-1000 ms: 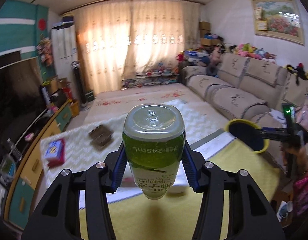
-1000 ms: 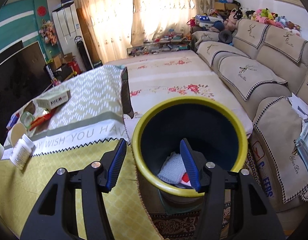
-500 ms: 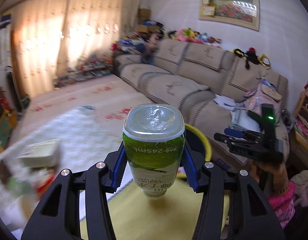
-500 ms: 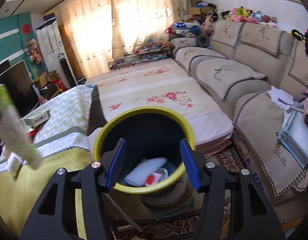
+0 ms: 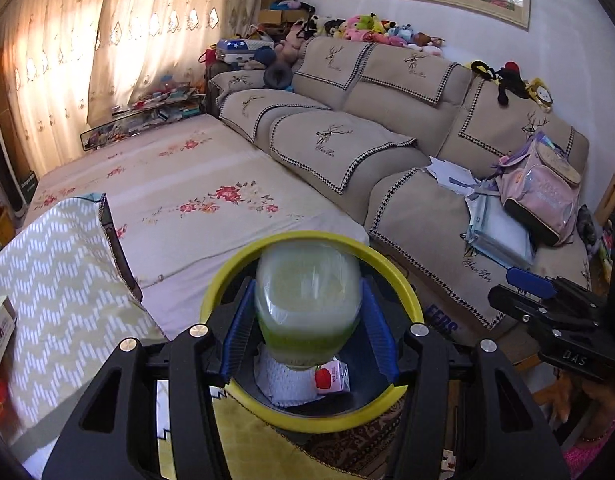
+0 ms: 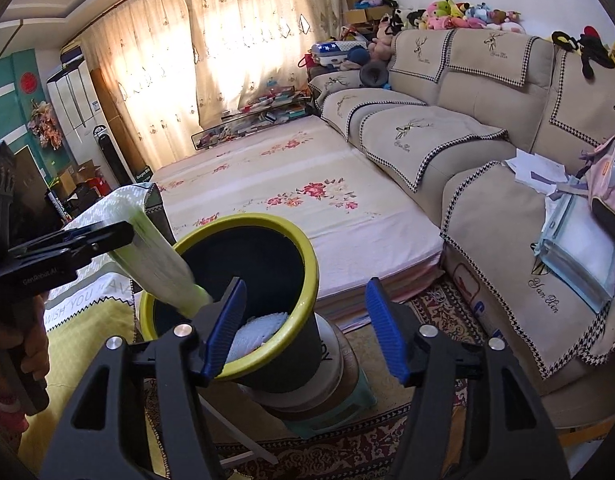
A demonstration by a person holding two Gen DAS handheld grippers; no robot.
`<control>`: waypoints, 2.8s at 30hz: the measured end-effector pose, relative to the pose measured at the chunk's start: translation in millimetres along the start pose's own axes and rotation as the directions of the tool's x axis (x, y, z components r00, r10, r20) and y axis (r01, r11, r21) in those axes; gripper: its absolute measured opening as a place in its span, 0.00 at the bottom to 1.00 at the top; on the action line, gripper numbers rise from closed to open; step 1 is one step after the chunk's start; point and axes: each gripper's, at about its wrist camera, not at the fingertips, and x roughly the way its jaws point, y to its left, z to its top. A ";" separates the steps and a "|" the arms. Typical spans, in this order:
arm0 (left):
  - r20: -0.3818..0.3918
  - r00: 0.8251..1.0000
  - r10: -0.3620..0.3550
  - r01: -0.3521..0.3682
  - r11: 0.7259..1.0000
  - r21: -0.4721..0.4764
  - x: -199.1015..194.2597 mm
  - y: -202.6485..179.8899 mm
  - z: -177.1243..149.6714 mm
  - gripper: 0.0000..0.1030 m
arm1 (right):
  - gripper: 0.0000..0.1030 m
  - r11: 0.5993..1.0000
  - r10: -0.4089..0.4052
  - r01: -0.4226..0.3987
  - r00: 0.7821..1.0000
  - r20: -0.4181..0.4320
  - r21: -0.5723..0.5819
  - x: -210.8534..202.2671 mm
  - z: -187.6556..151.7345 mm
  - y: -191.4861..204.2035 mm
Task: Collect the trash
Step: 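Carry the green bottle to the bin and open the left tool, then move the right tool back over the bed toward the white pill bottle, then grasp the white pill bottle with the right tool and lift it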
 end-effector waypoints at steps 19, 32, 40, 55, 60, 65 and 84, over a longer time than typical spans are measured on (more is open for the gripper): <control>0.118 0.965 0.236 -0.211 0.959 -0.192 -192.6 70.1 -94.3 0.86 | 0.58 0.979 0.114 -0.123 0.991 -0.068 -0.163 11.0 -17.7 115.4; 0.082 0.833 0.548 -0.426 0.728 -0.538 -361.1 173.5 -238.8 0.89 | 0.59 0.821 0.334 -0.387 0.922 -0.198 -0.420 -7.1 -78.9 307.3; 0.049 0.802 0.596 -0.432 0.634 -0.642 -405.1 208.0 -299.4 0.89 | 0.61 0.732 0.389 -0.488 0.872 -0.296 -0.475 -10.9 -114.1 405.2; 0.046 0.842 0.537 -0.402 0.683 -0.610 -372.3 193.0 -278.8 0.89 | 0.65 0.762 0.335 -0.489 0.859 -0.388 -0.424 22.6 -124.4 451.1; 0.047 0.844 0.535 -0.400 0.685 -0.609 -370.8 194.2 -277.8 0.89 | 0.66 0.756 0.332 -0.483 0.864 -0.378 -0.441 22.5 -129.3 462.3; 0.042 0.845 0.533 -0.399 0.681 -0.614 -366.4 195.7 -278.6 0.89 | 0.61 0.759 0.320 -0.472 0.870 -0.374 -0.449 25.3 -131.1 463.0; 0.051 0.868 0.494 -0.364 0.703 -0.610 -350.8 195.3 -281.4 0.89 | 0.64 0.826 0.339 -0.451 0.877 -0.340 -0.339 36.1 -101.1 411.6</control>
